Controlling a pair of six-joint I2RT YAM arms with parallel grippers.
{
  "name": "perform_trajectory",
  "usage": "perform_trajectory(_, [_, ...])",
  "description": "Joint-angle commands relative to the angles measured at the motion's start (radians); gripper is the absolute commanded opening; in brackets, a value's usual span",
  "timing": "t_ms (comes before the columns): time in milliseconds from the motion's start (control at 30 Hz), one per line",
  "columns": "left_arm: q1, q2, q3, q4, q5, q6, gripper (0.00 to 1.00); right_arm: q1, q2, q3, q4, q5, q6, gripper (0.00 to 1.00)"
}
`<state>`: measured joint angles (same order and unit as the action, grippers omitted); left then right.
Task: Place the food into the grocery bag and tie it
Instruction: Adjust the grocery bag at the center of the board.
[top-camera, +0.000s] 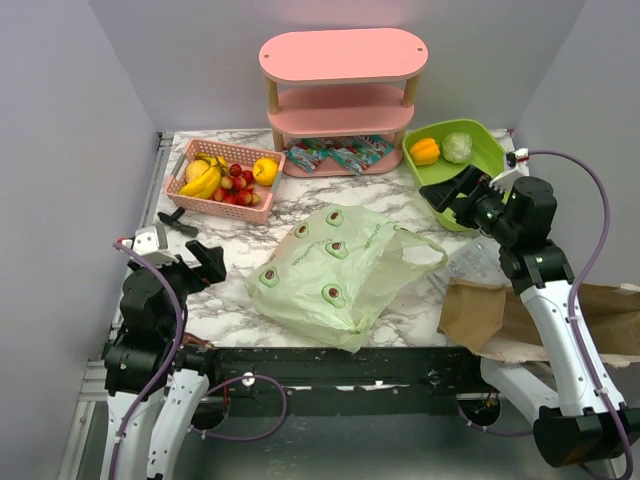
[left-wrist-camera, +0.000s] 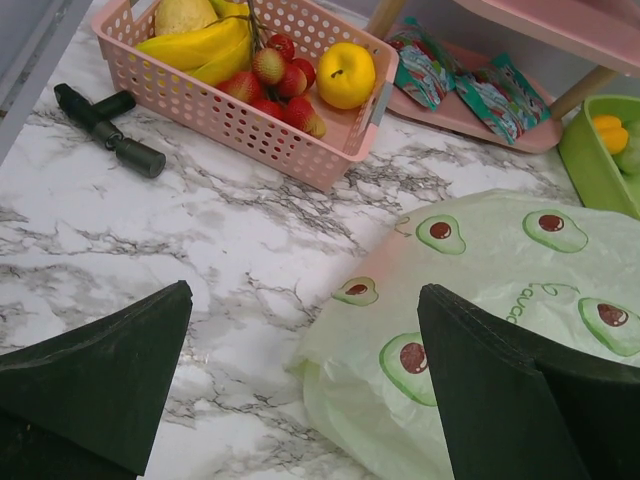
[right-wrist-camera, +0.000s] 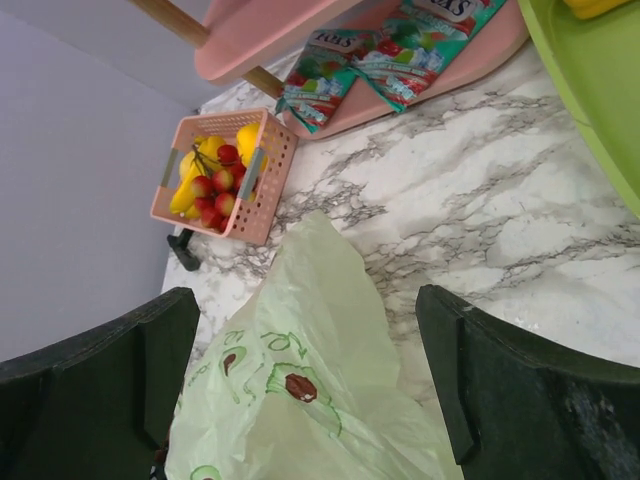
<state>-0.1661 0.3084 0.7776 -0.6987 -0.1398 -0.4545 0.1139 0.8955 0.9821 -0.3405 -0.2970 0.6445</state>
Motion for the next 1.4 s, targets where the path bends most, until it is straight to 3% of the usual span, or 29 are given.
perform_trajectory(0, [-0.004, 0.024, -0.001, -0.006, -0.009, -0.009, 0.99, -0.002, 0.027, 0.026, -0.070, 0.059, -0.043, 1.00])
perform_trajectory(200, [-0.004, 0.052, -0.002, -0.002, 0.001, -0.011, 0.98, -0.002, 0.020, 0.002, -0.103, 0.075, -0.055, 1.00])
perform_trajectory(733, [-0.022, 0.104, 0.011, 0.036, 0.157, 0.044, 0.99, -0.001, 0.062, 0.076, -0.240, -0.239, -0.223, 1.00])
perform_trajectory(900, [-0.129, 0.129, 0.021, 0.014, 0.115, 0.033, 0.98, 0.004, 0.072, 0.102, -0.273, -0.264, -0.250, 1.00])
perform_trajectory(1100, [-0.361, 0.202, 0.067, -0.090, -0.035, -0.029, 0.94, 0.027, 0.099, 0.144, -0.306, -0.237, -0.275, 1.00])
perform_trajectory(1367, [-0.480, 0.219, 0.116, -0.198, 0.104, -0.109, 0.85, 0.066, 0.157, 0.156, -0.376, -0.148, -0.305, 1.00])
